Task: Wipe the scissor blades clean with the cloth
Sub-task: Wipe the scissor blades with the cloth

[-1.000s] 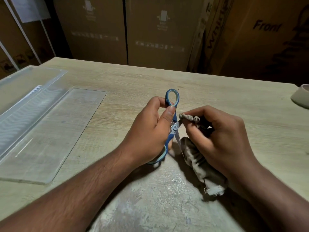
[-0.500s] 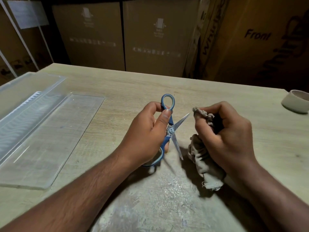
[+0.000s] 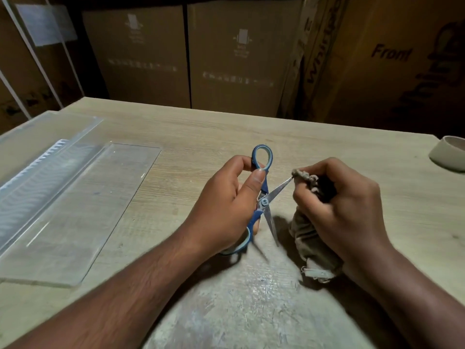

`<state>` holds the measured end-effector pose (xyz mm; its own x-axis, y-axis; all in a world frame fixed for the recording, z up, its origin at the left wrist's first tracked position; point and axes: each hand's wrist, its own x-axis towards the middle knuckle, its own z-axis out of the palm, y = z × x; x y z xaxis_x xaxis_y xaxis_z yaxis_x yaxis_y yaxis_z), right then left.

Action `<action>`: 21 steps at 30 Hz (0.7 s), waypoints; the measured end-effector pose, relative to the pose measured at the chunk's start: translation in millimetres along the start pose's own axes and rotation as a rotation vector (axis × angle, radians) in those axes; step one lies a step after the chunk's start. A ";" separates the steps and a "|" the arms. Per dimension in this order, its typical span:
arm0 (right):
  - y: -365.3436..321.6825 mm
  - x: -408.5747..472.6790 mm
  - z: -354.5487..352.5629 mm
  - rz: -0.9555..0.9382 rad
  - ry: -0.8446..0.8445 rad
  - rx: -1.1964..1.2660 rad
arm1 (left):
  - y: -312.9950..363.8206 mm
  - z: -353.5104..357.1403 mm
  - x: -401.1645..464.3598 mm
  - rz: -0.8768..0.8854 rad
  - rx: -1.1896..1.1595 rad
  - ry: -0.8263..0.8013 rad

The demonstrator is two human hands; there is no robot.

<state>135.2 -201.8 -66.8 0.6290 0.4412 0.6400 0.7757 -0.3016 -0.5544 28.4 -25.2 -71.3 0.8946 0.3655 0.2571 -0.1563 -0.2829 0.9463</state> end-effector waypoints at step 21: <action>-2.9 -1.9 -0.2 0.006 0.050 0.113 | 5.6 -4.7 0.8 -0.045 -0.109 -0.008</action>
<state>131.8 -202.0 -66.3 0.6374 0.3965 0.6607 0.7630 -0.2053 -0.6129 26.2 -22.3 -64.9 0.9049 0.3689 0.2123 -0.1599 -0.1677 0.9728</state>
